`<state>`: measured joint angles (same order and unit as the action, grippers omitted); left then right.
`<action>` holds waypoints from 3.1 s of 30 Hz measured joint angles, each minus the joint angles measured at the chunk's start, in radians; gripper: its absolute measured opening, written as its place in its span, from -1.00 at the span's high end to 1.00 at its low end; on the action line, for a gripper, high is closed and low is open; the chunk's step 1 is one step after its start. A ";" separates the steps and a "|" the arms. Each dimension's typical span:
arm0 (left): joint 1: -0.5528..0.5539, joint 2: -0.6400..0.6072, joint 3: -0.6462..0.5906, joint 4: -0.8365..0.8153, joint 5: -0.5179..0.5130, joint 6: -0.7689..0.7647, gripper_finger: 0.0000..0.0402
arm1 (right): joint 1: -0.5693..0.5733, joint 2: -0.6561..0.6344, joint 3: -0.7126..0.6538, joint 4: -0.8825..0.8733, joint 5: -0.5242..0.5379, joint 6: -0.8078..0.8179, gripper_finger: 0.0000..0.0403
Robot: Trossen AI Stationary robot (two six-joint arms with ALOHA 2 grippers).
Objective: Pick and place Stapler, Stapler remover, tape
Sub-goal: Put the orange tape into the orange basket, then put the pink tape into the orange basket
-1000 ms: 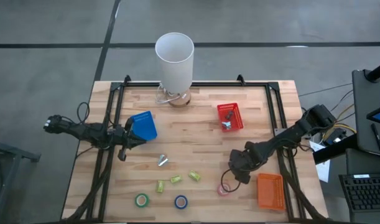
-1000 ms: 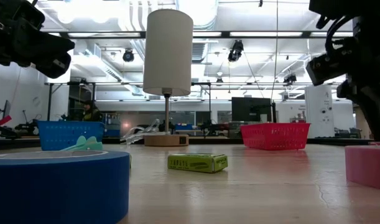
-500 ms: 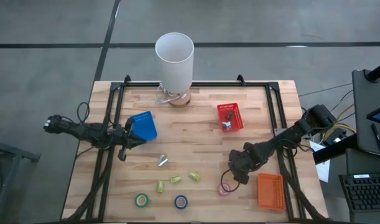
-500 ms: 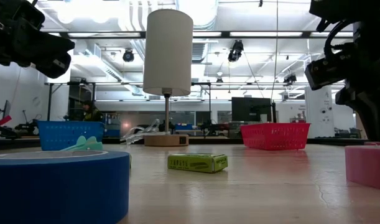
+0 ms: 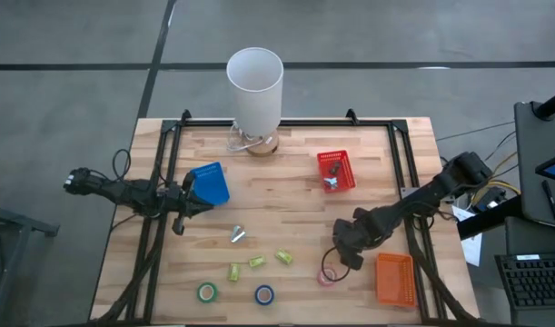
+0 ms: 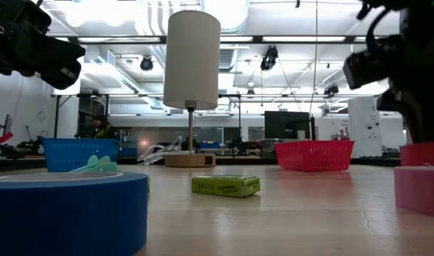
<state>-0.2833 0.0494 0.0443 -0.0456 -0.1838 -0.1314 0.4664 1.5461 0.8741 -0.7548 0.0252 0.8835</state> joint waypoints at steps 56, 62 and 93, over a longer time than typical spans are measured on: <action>0.000 0.000 0.000 0.000 0.000 0.000 0.88 | 0.610 -0.115 0.043 -0.317 -0.010 1.089 0.74; 0.000 0.000 0.000 0.000 0.000 0.000 0.88 | 0.609 -0.115 -0.023 -0.243 -0.010 1.100 0.75; 0.000 0.000 0.000 0.000 0.000 0.000 0.88 | 0.609 -0.122 -0.069 -0.213 -0.063 1.135 0.40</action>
<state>-0.2832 0.0498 0.0444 -0.0456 -0.1837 -0.1314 1.0752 1.4237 0.8054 -0.9674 -0.0380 2.0190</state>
